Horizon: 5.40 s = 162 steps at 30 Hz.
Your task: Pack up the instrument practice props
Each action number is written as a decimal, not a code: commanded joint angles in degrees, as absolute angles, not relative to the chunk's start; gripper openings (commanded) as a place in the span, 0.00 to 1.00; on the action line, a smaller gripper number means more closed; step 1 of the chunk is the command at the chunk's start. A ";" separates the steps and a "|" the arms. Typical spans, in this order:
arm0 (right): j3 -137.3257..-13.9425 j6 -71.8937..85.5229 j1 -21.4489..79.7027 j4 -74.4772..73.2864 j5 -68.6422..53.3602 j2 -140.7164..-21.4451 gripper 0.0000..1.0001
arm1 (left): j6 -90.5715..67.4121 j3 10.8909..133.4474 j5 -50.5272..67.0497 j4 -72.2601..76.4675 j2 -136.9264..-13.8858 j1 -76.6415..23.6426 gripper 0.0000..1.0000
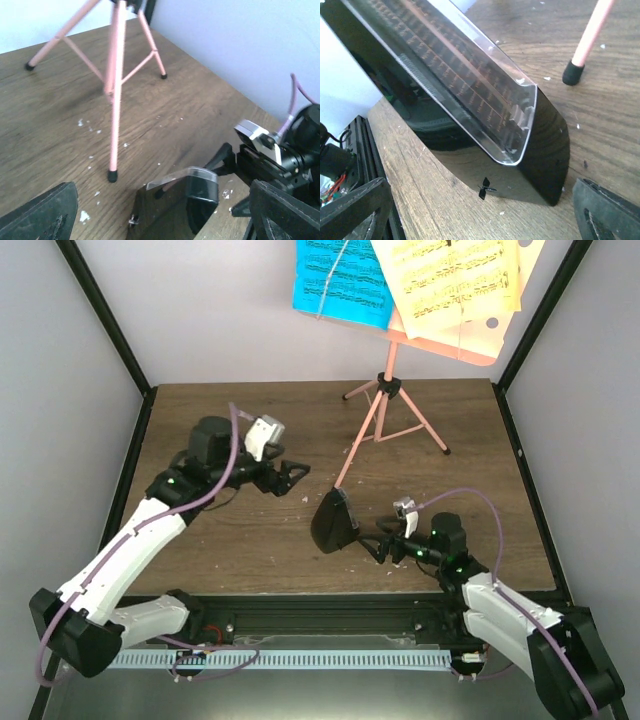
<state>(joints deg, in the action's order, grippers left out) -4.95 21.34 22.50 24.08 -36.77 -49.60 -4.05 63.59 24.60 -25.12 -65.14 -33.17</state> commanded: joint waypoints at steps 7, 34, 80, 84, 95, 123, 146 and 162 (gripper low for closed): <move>-5.19 11.72 31.20 37.78 -26.17 -51.36 1.00 | -4.29 60.27 19.55 -24.32 -56.06 -24.37 0.97; -53.69 13.00 51.57 40.42 6.92 -114.47 0.79 | 1.61 52.98 -1.19 -21.31 -46.58 -23.55 0.84; -45.48 29.73 21.29 6.71 -12.12 -77.76 1.00 | 0.86 51.46 -3.19 -22.32 -47.94 -23.38 0.95; -48.43 29.20 20.22 8.52 -16.34 -78.85 0.94 | 0.94 51.24 -2.70 -22.12 -47.89 -23.38 0.95; -55.46 31.76 20.06 13.79 -14.20 -88.14 0.75 | 0.82 51.33 -2.65 -22.26 -47.58 -23.38 0.95; -56.22 33.89 20.16 21.09 -17.88 -96.94 0.08 | 0.77 51.61 -1.83 -22.12 -50.48 -23.38 0.95; -40.60 25.75 22.03 23.06 -40.42 -85.57 0.01 | 0.30 50.65 -0.97 -21.36 -47.97 -23.38 0.95; -39.98 18.23 30.21 21.05 -47.28 -86.04 0.01 | 0.10 49.93 -1.15 -20.61 -46.33 -23.38 0.94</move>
